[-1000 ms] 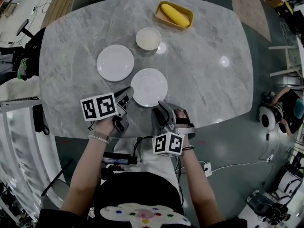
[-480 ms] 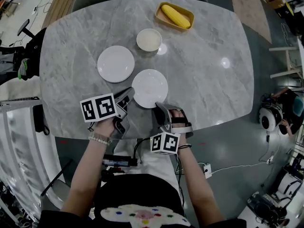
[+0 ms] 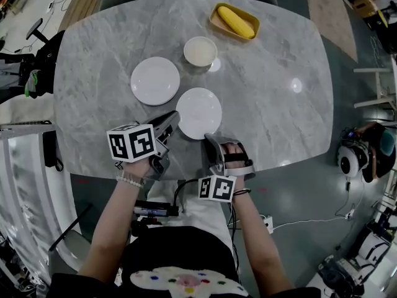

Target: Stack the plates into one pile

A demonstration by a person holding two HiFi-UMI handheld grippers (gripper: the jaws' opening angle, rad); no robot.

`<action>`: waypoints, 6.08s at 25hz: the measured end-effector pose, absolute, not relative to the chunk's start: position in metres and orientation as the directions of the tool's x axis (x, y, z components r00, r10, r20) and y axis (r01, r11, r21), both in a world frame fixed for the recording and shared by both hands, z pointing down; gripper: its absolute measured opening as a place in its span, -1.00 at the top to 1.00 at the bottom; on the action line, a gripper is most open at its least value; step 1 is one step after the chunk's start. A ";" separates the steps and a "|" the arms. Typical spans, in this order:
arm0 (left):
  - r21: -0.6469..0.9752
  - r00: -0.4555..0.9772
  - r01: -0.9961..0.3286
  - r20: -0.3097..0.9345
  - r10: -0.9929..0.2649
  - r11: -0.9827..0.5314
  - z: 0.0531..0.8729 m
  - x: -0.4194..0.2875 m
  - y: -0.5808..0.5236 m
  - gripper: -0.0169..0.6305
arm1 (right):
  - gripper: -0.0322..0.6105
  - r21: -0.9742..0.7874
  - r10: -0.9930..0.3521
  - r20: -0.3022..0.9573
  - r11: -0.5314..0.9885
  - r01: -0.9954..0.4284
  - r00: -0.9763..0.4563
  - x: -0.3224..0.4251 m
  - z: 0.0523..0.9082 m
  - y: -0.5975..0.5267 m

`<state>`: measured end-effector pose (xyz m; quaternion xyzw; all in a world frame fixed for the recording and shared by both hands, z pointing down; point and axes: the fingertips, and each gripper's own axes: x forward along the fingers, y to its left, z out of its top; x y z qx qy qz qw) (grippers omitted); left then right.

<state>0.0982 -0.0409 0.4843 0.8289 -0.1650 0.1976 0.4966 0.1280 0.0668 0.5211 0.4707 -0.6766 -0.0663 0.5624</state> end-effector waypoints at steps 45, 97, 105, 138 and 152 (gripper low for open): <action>0.640 0.708 -0.700 0.569 -0.418 -0.316 0.514 0.009 -0.155 0.75 | 0.73 0.677 -0.697 0.698 0.717 -0.166 -0.165 0.093 0.517 -0.082; 0.135 0.833 -0.525 0.280 -0.476 -0.840 0.279 0.004 -0.074 0.91 | 0.89 0.097 -0.950 0.285 0.161 -0.982 -0.128 0.132 0.280 -0.006; 0.144 0.830 -0.535 0.272 -0.487 -0.832 0.277 -0.009 -0.064 0.91 | 0.89 0.083 -0.954 0.278 0.143 -0.986 -0.114 0.130 0.267 0.004; 0.134 0.843 -0.512 0.269 -0.466 -0.848 0.277 -0.005 -0.063 0.91 | 0.89 0.072 -0.963 0.255 0.107 -0.992 -0.085 0.128 0.260 -0.006; 0.143 0.843 -0.513 0.271 -0.466 -0.846 0.278 0.000 -0.065 0.91 | 0.89 0.070 -0.958 0.273 0.112 -0.991 -0.089 0.130 0.264 -0.006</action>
